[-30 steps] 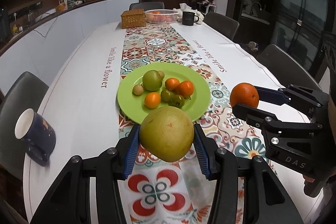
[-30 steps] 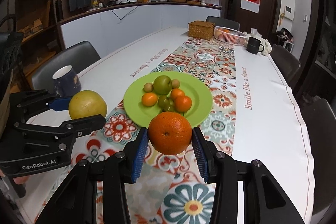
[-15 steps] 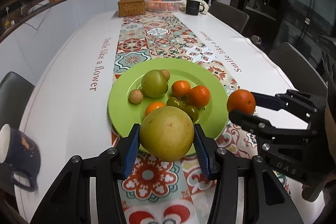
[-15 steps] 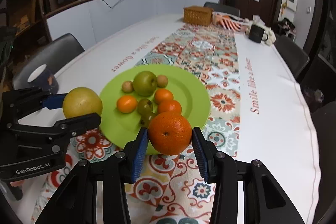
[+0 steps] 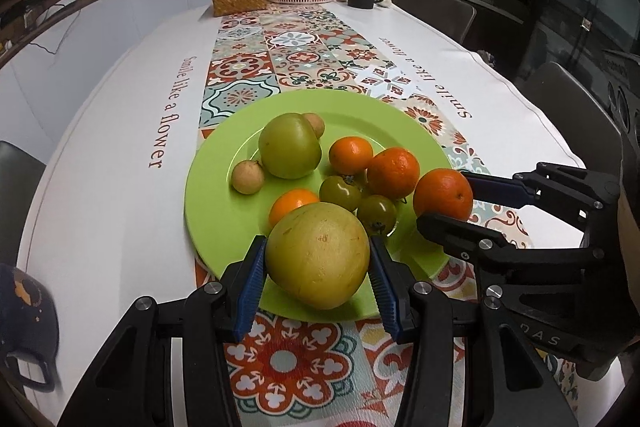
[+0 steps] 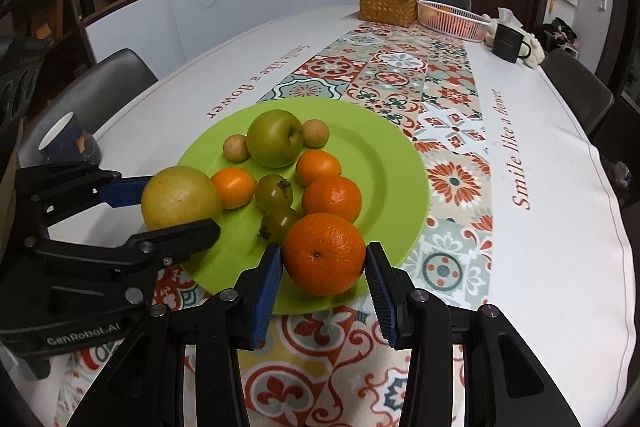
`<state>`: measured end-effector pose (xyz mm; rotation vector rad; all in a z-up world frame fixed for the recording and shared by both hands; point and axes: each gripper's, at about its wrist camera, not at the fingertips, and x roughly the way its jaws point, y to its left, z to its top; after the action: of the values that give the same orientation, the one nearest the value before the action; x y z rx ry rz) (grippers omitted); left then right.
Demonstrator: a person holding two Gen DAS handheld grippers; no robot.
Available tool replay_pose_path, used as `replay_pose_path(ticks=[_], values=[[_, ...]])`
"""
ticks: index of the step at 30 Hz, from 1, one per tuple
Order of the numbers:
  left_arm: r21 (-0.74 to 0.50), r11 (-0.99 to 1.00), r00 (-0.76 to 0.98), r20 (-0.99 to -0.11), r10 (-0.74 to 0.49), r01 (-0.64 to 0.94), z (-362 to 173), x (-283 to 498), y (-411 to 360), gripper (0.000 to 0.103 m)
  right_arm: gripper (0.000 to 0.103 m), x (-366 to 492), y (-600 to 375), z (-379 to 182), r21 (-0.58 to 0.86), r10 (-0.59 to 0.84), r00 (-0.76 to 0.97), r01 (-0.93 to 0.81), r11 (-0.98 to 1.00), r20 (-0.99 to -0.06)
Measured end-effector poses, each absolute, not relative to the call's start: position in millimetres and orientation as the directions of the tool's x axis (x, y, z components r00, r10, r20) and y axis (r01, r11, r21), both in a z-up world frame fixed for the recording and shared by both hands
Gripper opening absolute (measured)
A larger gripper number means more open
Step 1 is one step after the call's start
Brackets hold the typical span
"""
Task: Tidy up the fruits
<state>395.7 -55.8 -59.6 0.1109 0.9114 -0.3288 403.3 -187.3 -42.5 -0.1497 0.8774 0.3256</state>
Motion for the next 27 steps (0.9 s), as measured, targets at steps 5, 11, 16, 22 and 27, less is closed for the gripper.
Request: replay_pose_path(ticks=[5,11,16,22,27], values=[[-0.061,0.945,0.559,-0.793,-0.242,0.322,-64.8,403.3,-54.6,0.049,0.043,412.1,-187.3,-48.0,0.010,0.220,0.582,-0.341,0.940,-0.783],[-0.062,0.949,0.562,-0.794,-0.235,0.309,-67.5,411.0,-54.6,0.049,0.043,423.0,-187.6,-52.5,0.006,0.214,0.586,-0.336,0.942,-0.782],[-0.067,0.952,0.553,-0.801,-0.229,0.298,-72.5,416.1,-53.2,0.049,0.043,429.0,-188.1,-54.5,0.007,0.214,0.593,-0.331,0.944,-0.777],[-0.007,0.957,0.605,-0.774,-0.190,0.291,-56.0,406.8,-51.5,0.063,0.058,425.0,-196.4,-52.4,0.042,0.228,0.607,-0.305,0.952,-0.762],[0.036,0.959,0.646,-0.746,-0.162,0.282,-42.1,390.8,-52.3,0.066,0.066,409.7,-203.3,-41.9,0.058,0.225,0.635,-0.274,0.960,-0.739]])
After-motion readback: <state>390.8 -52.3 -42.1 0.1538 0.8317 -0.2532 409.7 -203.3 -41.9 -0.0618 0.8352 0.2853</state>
